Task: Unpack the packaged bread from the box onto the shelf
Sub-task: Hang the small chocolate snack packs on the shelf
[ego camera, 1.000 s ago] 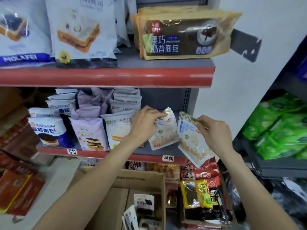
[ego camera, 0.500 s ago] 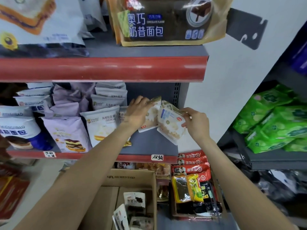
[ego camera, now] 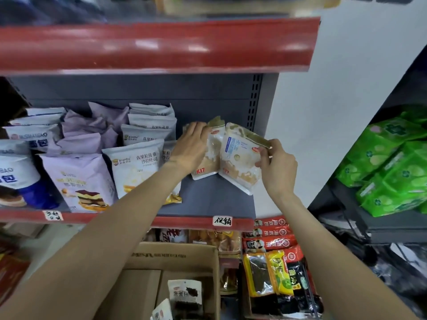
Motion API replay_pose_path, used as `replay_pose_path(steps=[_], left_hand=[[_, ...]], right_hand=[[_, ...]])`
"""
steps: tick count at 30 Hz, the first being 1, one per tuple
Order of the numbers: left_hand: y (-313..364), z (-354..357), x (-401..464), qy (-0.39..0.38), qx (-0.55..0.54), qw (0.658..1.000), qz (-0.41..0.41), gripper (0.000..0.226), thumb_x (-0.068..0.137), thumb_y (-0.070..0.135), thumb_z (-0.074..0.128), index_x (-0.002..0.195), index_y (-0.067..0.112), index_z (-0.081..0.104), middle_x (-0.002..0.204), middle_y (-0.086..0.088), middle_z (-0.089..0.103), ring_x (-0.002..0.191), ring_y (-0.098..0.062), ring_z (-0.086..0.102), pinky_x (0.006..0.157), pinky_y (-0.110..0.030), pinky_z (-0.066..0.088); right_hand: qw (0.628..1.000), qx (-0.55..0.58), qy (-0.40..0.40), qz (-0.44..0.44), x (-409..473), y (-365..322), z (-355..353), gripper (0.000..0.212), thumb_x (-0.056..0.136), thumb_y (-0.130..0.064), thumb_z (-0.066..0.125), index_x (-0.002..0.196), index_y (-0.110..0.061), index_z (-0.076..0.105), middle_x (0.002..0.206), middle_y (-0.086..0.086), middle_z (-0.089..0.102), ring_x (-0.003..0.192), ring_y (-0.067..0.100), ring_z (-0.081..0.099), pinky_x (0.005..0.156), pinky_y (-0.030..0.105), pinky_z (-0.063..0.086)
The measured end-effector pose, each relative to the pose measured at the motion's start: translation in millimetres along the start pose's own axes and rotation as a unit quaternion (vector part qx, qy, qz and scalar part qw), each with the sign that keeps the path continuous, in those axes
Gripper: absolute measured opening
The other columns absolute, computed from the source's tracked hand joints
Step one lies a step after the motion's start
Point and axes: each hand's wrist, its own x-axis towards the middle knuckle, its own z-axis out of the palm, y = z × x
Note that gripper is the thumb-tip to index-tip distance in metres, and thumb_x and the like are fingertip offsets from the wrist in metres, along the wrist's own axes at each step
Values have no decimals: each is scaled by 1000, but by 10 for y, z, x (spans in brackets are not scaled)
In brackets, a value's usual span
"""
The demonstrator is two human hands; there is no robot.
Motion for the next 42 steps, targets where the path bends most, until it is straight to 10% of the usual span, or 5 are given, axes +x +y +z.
replay_pose_path(steps=[7,13,20,26,42], left_hand=[[-219,91,218,54,-17,998,-23,63,70,-15,61,130,-5,44,135,-24,42,131,-39,36,103,-40,39],[-38,-11,127,-32,-36,994,-97,58,89,20,56,142,9,33,157,-13,5,146,-29,1,113,-39,20],[191,-147,-618,76,-78,992,-65,33,86,23,53,117,20,60,108,-5,68,105,-27,58,79,-36,45],[356,-180,-1934,178,-237,953,-61,26,90,36,47,94,24,69,70,10,68,63,-11,63,51,-26,45],[-1,2028,-3998,-382,-193,902,-51,75,80,3,62,144,27,29,146,-3,30,135,-25,27,101,-40,41]], right_hand=[[999,13,44,-23,392,-130,298,16,98,-18,37,105,-10,49,84,15,69,75,38,61,65,39,48],[992,94,-26,-86,279,-141,532,55,89,-1,51,141,-9,35,148,11,31,128,28,43,100,35,40],[985,52,-84,-138,-456,-82,408,31,92,-12,52,123,-9,56,125,10,58,117,30,50,99,36,40],[984,61,-128,-109,-1631,-261,41,17,94,-26,52,104,-22,66,82,-2,70,69,16,64,64,36,52],[901,-98,-410,99,-3513,120,1827,36,91,-9,52,126,-16,52,128,11,50,118,30,47,96,38,44]])
